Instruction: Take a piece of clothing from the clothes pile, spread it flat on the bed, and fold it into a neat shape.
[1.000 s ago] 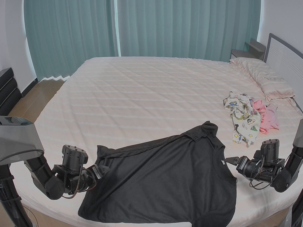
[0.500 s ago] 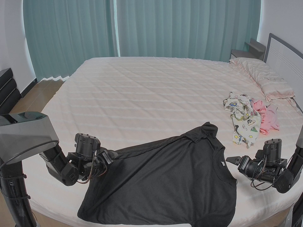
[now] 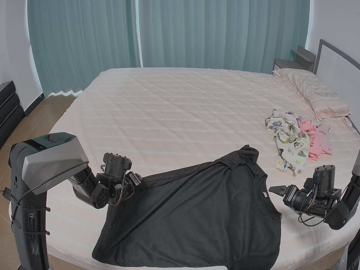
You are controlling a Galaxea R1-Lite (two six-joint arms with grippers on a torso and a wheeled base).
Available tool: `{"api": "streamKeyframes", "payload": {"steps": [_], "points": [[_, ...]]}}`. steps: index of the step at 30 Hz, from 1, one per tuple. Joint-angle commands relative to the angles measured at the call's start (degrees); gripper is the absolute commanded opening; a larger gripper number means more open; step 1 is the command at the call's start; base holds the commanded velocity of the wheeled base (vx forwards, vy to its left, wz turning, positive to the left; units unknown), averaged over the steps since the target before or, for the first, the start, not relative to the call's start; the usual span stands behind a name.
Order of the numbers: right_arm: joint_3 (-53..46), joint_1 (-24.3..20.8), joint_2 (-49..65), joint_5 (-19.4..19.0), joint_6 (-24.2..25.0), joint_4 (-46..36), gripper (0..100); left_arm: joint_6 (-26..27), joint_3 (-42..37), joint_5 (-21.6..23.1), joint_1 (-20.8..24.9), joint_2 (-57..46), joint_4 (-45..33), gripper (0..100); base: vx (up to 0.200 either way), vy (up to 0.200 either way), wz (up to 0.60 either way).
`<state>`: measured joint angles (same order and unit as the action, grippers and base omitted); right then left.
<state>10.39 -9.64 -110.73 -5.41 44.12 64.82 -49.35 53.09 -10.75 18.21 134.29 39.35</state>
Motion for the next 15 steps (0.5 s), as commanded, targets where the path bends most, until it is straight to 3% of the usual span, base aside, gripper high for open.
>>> {"api": "streamKeyframes", "payload": {"steps": [1,7,15], "points": [[-0.02,-0.03,-0.10,-0.04,0.00,0.05,100,-0.13,1.40,-0.41,-1.34,1.24,0.11,0,0.000,0.000,0.00],[-0.02,-0.11,-0.10,-0.04,0.00,0.05,100,-0.05,2.98,-0.41,-3.45,0.53,0.11,0,0.000,0.000,0.00],[-0.02,-0.11,0.07,-0.12,0.00,0.05,100,0.39,13.00,-0.41,-7.40,2.38,-0.50,0,0.000,0.000,0.00]]}}
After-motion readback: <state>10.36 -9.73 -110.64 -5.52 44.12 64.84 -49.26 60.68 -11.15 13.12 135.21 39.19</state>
